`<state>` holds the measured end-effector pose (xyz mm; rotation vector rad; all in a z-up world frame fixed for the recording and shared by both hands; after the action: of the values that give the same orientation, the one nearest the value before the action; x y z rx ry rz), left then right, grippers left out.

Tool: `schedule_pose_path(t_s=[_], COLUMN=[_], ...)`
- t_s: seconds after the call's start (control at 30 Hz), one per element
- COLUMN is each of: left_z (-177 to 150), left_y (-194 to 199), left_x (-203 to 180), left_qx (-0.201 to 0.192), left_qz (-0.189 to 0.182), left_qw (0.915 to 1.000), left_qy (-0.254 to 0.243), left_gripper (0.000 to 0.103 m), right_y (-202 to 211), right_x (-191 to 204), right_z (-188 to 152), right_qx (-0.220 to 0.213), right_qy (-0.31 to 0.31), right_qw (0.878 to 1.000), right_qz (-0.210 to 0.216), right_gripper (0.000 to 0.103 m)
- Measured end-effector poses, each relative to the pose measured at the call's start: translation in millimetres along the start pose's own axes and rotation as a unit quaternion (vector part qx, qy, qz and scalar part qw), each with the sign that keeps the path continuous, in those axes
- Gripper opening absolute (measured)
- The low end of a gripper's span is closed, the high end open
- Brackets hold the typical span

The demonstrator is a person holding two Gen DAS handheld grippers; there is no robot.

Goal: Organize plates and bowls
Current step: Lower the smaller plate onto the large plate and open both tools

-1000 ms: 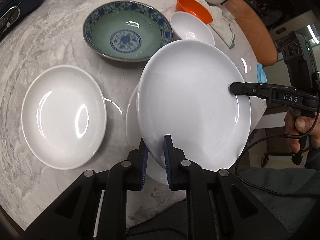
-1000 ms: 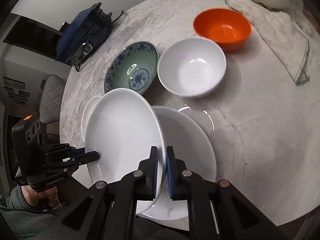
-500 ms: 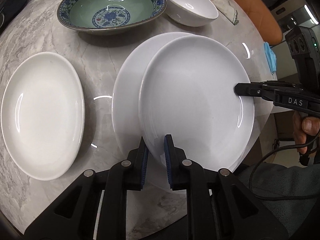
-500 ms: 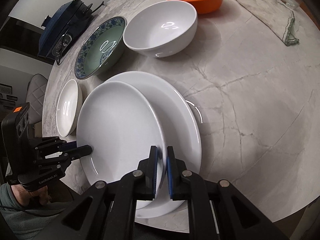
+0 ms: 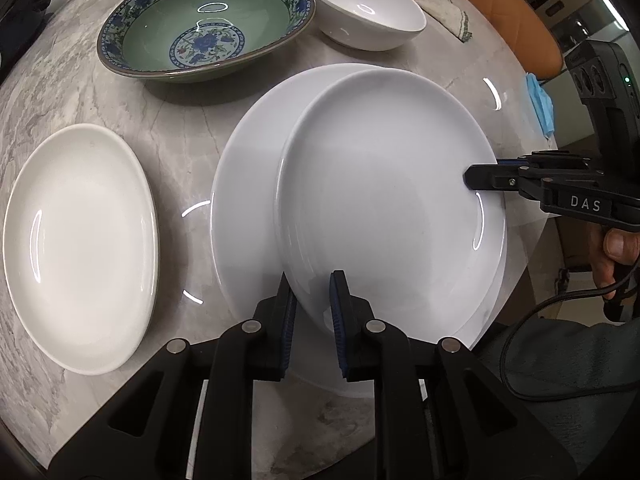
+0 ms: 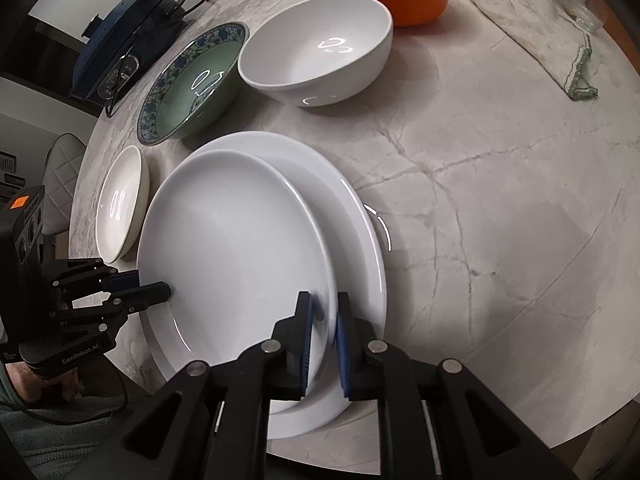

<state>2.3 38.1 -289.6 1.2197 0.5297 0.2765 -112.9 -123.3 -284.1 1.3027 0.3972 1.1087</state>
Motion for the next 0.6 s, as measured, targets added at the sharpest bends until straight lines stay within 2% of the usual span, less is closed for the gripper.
schedule_pose_path(t_s=[0.2,0.3,0.37,0.4,0.43,0.6], left_z=[-1,-2,-2,-2,-1,-1], left_y=[2,5,12,15,17,29], left_x=[5,5,6,6,6,13], left_qx=[-0.008,-0.017,-0.029,-0.036,-0.039,-0.047], left_qz=[-0.003,-0.014,-0.021,-0.021,-0.020,-0.020], left_qw=[0.9999,0.9997,0.9993,0.9991,0.9990,0.9985], left_qy=[0.006,0.010,0.009,0.007,0.006,0.021], left_gripper=[0.018,0.032,0.058,0.063,0.066,0.066], right_y=[0,1,2,3,4,8], right_x=[8,10,13,14,15,15], right_z=[-2,-3,-4,-5,-6,-6], right_qx=[-0.003,-0.006,-0.012,-0.014,-0.016,-0.024], right_qy=[0.024,0.032,0.041,0.047,0.052,0.050], right_qw=[0.999,0.999,0.998,0.998,0.998,0.997], right_qz=[-0.021,-0.030,-0.038,-0.042,-0.045,-0.045], right_gripper=[0.017,0.019,0.022,0.023,0.025,0.028])
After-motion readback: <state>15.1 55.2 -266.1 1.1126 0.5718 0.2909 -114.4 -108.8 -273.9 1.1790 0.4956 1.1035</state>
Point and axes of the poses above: each gripper's, at about its wrist camera, not at the fingertips, and y roughly against the way its jaws point, x to its left, z to its top, the point moved 1 cm from there along -y, roughly the way its jaws point, and after that the axes turned 6 degrees about -x, right-handed, at the moved point
